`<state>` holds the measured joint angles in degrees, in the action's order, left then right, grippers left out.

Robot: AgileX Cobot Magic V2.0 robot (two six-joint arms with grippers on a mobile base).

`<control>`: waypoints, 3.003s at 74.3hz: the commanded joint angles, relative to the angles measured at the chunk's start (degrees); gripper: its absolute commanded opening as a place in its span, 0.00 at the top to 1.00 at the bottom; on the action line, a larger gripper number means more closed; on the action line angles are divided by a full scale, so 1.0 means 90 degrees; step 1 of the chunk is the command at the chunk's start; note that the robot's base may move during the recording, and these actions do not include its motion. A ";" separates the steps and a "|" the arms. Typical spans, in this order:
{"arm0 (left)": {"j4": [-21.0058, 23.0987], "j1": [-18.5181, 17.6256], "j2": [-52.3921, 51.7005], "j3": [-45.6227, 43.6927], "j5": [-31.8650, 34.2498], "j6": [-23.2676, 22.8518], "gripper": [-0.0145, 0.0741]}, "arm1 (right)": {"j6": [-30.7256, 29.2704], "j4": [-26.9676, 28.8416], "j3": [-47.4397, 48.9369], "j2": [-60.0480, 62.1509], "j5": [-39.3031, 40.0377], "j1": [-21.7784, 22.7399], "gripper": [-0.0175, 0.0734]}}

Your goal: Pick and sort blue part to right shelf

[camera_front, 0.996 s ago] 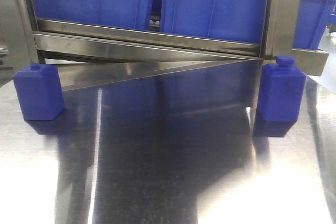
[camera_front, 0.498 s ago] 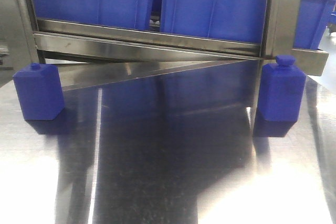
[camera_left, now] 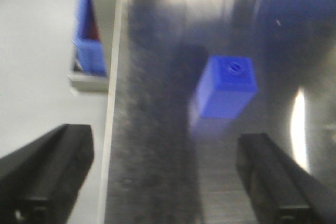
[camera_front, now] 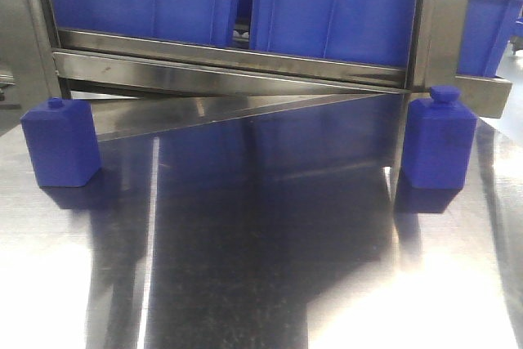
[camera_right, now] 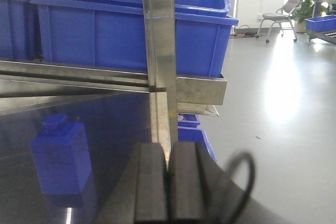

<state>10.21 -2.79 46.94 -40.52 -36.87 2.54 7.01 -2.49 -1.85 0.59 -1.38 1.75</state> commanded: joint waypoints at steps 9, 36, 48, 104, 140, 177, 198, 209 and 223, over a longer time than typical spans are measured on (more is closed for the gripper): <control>0.1441 -0.0038 0.1336 -0.1335 -0.0388 0.0802 0.06 | 0.0004 0.0012 0.0147 0.0136 0.0615 0.0018 0.75; 0.1155 -0.0954 0.3924 -0.3507 -0.1536 0.0773 0.06 | 0.0004 0.0012 0.0147 0.0136 0.0615 0.0018 0.75; 0.0517 -0.0988 0.4706 -0.3966 -0.1783 0.0153 0.06 | 0.0004 0.0012 0.0147 0.0136 0.0615 0.0018 0.75; 0.0282 -0.0988 0.6115 -0.4089 -0.1823 -0.0283 0.09 | 0.0004 0.0012 0.0147 0.0136 0.0615 0.0018 0.75; 0.0344 -0.0988 0.6131 -0.4143 -0.1978 -0.0283 0.52 | 0.0004 0.0012 0.0147 0.0136 0.0615 0.0018 0.75; 0.0161 -0.0988 0.4134 -0.3606 -0.1004 -0.0133 0.52 | 0.0004 0.0012 0.0147 0.0136 0.0547 0.0018 0.75; -0.0157 -0.0988 0.1716 -0.1820 0.0468 -0.0133 0.52 | 0.0052 0.0276 0.0264 -0.0001 0.0525 0.0018 0.75; -0.0229 -0.0988 0.0580 -0.0936 0.1138 -0.0133 0.52 | 0.0052 0.0276 0.0642 -0.0346 0.0507 0.0018 0.75; -0.0374 -0.0988 -0.0813 0.0132 0.2087 -0.0133 0.52 | 0.0052 0.0276 0.1407 -0.1180 0.0332 -0.0118 0.74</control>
<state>7.10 -11.31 45.15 -41.10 -26.74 1.28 7.40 0.00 5.83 -5.86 -2.55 1.43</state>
